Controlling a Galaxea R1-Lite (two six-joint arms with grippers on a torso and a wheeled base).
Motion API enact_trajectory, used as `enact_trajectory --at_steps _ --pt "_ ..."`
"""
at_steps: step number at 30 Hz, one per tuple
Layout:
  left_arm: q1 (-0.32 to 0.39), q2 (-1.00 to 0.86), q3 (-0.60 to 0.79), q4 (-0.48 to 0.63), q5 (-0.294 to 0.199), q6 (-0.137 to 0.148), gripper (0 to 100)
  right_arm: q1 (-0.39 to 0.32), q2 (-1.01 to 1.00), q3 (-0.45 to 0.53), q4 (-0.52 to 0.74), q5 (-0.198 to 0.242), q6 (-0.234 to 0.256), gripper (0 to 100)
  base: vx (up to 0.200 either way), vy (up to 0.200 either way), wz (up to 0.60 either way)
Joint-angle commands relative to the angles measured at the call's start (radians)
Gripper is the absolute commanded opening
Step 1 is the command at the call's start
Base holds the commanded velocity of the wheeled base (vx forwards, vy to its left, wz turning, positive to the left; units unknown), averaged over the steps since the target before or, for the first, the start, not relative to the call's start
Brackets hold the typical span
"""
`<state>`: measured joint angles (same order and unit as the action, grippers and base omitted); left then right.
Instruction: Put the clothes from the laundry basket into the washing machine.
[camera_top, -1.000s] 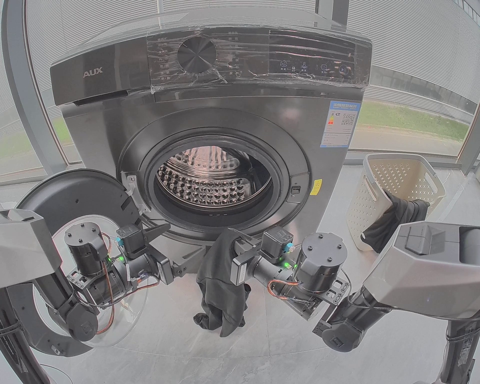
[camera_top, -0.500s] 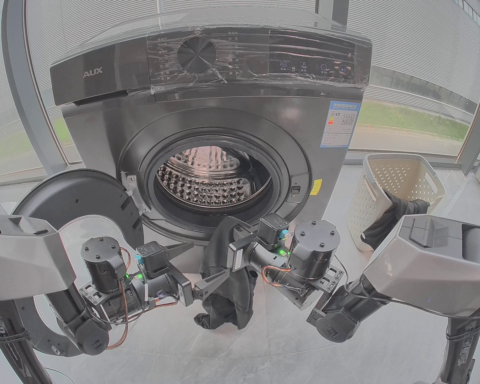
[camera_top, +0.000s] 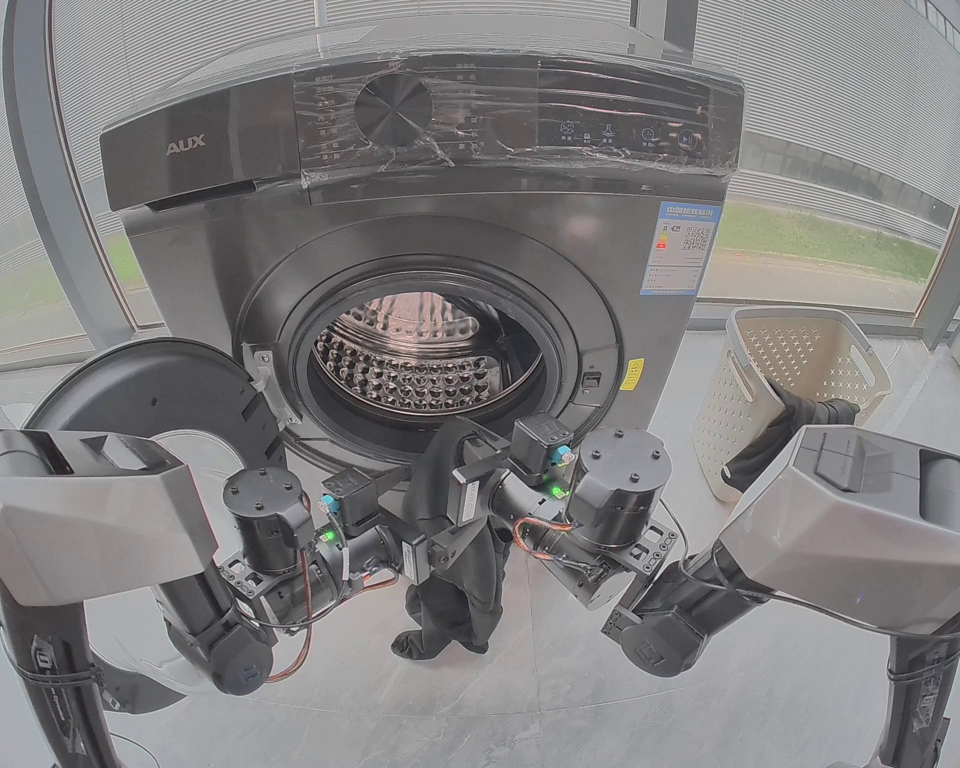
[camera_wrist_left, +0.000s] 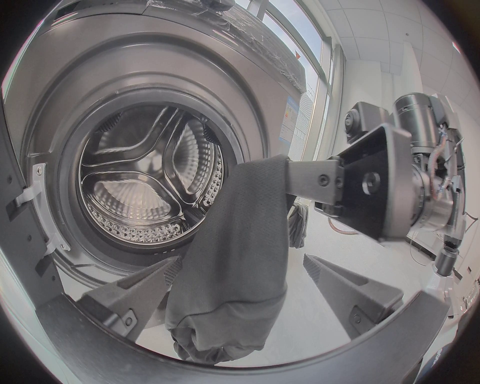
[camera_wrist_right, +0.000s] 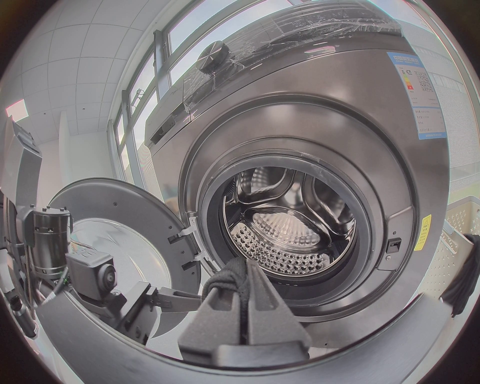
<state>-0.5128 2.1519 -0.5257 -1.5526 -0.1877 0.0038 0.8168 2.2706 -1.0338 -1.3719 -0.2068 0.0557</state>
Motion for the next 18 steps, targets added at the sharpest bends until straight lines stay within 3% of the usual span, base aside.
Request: enact_trajectory --at_steps 1,8,18 --pt "-0.009 0.078 -0.069 -0.008 0.020 -0.005 100 -0.001 0.006 -0.003 -0.003 0.000 0.001 0 0.000 0.000 0.00" --pt "-0.009 0.138 -0.132 -0.008 0.062 -0.005 100 -0.002 0.001 0.001 -0.004 -0.002 0.001 0 0.000 0.000 0.00" --pt "0.037 0.111 -0.086 -0.008 0.059 0.010 100 -0.008 -0.003 0.005 -0.006 -0.002 0.001 0 0.000 0.000 0.00"
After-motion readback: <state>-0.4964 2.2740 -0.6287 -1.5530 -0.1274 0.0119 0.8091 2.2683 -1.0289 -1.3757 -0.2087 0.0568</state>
